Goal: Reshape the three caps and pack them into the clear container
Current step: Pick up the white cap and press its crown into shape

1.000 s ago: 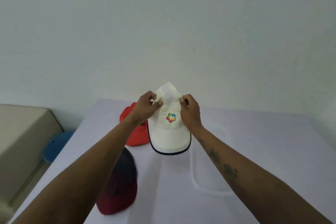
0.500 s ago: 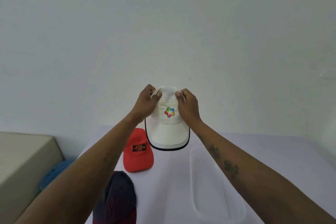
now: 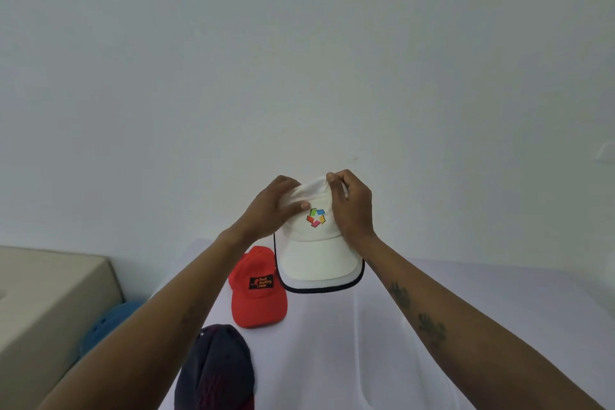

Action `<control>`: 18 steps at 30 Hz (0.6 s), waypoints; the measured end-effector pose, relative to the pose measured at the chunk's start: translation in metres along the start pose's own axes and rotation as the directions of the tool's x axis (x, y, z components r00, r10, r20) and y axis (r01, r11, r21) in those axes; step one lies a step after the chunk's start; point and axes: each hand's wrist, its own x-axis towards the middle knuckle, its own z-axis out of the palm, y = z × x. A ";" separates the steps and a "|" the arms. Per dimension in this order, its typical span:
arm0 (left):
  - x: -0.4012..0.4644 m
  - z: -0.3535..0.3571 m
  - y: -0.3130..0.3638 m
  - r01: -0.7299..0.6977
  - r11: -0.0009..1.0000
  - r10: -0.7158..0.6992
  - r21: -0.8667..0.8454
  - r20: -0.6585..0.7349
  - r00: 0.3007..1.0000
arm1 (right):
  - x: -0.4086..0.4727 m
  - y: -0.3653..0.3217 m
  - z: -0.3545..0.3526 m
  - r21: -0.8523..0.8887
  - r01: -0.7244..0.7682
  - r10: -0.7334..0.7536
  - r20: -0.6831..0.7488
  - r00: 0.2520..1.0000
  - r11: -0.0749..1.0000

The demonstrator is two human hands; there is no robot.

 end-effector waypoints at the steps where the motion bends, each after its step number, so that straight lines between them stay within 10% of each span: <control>1: 0.000 0.000 0.004 0.014 0.998 -0.016 -0.055 -0.042 0.999 | 0.000 0.000 0.001 0.002 0.001 -0.001 0.019 1.000 1.000; 12: 0.001 0.002 0.017 0.064 0.952 -0.165 -0.300 -0.326 0.931 | 0.002 -0.010 0.002 -0.016 -0.053 0.055 0.327 0.943 0.998; 18: 0.007 -0.002 0.009 0.214 0.977 -0.209 0.022 -0.145 0.967 | 0.001 -0.014 0.004 0.194 -0.229 0.157 0.330 0.931 0.954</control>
